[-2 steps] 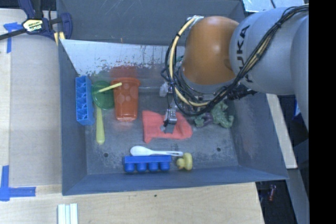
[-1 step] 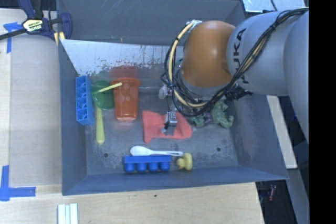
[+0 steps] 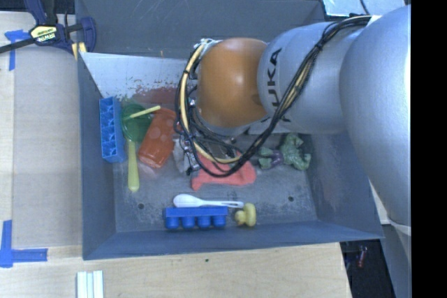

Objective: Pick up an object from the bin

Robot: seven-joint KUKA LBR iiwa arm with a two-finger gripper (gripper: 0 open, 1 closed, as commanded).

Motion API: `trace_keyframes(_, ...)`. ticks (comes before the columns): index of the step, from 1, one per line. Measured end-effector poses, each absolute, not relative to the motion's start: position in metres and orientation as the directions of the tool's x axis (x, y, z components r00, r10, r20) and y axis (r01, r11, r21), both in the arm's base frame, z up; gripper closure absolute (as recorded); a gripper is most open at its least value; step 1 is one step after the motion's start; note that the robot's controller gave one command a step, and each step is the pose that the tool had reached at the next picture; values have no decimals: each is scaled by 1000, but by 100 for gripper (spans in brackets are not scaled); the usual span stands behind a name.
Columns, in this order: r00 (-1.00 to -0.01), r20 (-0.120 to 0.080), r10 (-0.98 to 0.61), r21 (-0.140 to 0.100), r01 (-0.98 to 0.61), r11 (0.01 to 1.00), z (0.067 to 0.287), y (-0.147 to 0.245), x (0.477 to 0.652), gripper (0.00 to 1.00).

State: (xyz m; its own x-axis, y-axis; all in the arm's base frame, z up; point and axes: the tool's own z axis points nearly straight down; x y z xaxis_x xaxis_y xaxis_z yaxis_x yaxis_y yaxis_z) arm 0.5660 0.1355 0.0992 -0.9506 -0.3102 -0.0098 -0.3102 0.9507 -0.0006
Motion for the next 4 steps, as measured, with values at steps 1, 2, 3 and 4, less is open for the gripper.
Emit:
trace_keyframes(1,-951,-9,-309,-1,-309,951,99,135,566,0)
trace_keyframes(2,-951,-9,-309,-1,-309,951,99,135,566,0)
trace_keyframes(3,-951,-6,-309,0,-309,951,154,117,558,0)
trace_keyframes(4,-933,-16,-359,-3,-359,933,178,105,556,0)
